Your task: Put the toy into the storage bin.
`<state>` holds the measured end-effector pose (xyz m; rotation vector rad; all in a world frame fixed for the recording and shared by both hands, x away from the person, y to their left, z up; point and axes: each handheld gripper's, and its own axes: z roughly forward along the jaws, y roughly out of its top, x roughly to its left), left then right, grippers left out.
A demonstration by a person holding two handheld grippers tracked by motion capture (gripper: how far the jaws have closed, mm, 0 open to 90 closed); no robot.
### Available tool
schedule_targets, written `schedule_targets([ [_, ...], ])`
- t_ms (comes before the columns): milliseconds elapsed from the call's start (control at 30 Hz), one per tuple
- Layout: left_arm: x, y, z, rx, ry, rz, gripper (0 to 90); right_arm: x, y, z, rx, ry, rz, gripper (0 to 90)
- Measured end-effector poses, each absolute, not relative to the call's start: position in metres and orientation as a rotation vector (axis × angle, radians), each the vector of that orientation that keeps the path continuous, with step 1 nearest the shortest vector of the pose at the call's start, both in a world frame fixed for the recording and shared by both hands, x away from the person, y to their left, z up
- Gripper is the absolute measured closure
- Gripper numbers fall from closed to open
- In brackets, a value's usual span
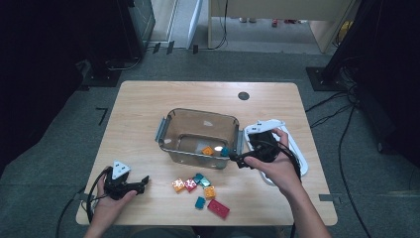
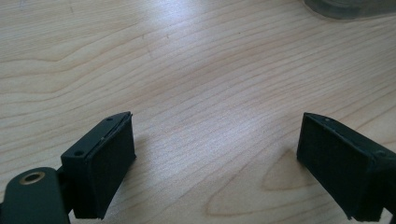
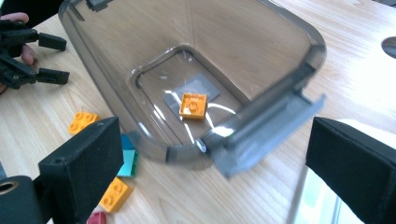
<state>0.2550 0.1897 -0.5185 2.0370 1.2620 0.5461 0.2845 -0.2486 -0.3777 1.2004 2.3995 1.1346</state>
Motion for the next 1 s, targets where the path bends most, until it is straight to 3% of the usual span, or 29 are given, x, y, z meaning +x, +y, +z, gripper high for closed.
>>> schedule_targets([
  [500, 0.255, 0.190, -0.519, 2.031, 1.272, 0.551, 11.5, 0.234, -0.283, -0.420, 1.254, 2.319, 1.109, 4.8],
  [1000, 0.255, 0.190, -0.518, 2.033, 1.272, 0.552, 11.6, 0.211, -0.255, -0.467, 1.203, 2.402, 1.116, 7.6],
])
